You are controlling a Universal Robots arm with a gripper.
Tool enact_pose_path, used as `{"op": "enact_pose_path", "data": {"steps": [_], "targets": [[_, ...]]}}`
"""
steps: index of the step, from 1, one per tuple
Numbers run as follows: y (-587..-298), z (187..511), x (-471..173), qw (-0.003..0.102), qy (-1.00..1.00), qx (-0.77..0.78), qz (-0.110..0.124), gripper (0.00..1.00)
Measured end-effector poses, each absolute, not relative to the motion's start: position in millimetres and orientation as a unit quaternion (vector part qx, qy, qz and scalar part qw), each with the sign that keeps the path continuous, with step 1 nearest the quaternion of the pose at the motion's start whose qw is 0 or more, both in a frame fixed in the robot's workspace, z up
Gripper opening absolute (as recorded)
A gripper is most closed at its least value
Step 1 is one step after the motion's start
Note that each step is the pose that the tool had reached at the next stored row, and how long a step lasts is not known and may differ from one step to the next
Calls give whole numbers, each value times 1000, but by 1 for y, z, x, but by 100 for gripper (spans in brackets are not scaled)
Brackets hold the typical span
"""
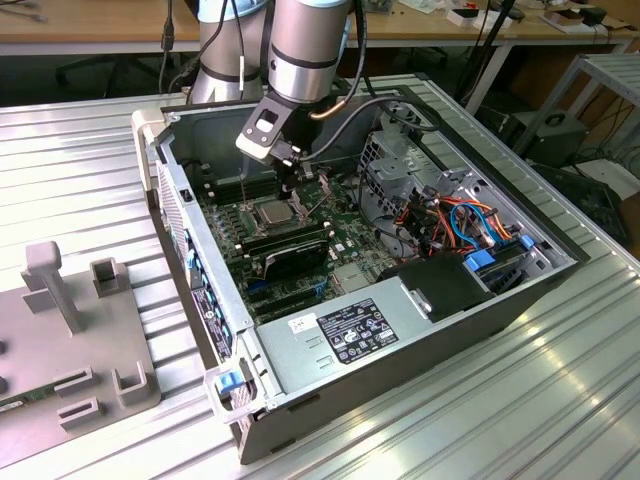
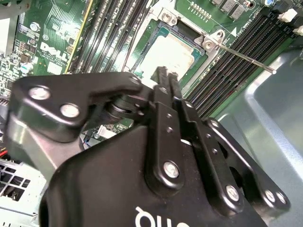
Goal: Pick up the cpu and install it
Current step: 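Close the cpu cover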
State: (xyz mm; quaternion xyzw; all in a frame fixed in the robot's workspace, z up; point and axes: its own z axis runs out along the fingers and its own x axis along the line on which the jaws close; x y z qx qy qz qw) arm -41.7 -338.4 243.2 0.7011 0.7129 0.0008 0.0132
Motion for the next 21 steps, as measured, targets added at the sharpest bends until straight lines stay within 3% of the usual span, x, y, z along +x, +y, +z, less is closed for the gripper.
{"op": "enact_pose_path", "data": {"steps": [21], "targets": [[-343, 248, -42, 13, 713, 701, 1, 11]]}}
